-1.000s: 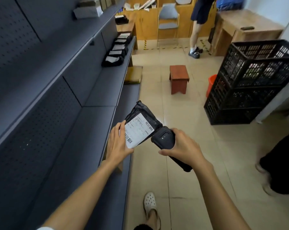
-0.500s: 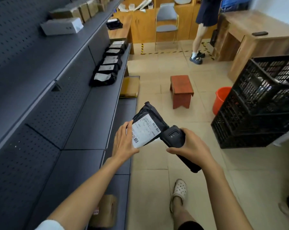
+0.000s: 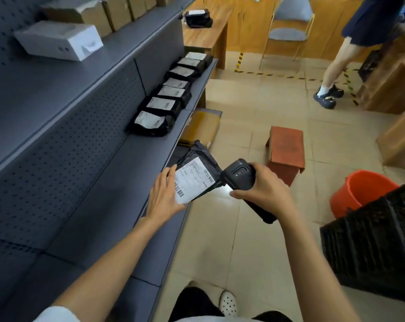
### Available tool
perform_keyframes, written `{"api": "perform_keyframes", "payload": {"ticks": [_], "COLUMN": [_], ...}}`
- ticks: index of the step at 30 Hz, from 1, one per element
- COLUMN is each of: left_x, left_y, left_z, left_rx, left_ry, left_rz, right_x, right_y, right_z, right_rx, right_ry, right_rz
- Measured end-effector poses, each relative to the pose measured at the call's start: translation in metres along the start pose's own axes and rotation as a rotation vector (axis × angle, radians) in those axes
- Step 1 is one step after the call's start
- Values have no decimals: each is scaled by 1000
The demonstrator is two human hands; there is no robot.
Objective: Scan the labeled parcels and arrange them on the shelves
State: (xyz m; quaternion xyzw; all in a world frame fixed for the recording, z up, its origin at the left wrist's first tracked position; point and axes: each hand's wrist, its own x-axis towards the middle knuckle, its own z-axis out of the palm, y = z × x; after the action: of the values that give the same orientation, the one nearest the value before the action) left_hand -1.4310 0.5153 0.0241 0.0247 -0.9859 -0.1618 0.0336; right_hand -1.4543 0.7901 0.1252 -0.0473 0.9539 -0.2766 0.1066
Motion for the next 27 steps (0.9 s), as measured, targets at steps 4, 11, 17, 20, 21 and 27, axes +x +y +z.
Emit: {"api": "perform_keyframes", "payload": {"ticks": [4,11,17,20,21,27], "left_x": [51,153,200,209,213,232], "left_y": [-15,-57,-84,-90,-92,-100], "left_z": [11,16,24,28,30,42], "left_rx": [-1,-31,-22,-32,-38,-126], "left_ry": [9,60,89,100,106,217], "left_rz": [-135,-322,-501,-617,-662,-988], "right_x": [85,229,319,353,364,431], "right_y": [-17,-65,-94,-108,-113,-139], "right_z": [3,17,32,46,51,84], "right_rx": [-59,-144,-200,-247,-259,-293], "right_ry": [-75,-198,-278,-351,-378,-505], "right_rz": [-95,-234,-363,-441,-463,-614]}}
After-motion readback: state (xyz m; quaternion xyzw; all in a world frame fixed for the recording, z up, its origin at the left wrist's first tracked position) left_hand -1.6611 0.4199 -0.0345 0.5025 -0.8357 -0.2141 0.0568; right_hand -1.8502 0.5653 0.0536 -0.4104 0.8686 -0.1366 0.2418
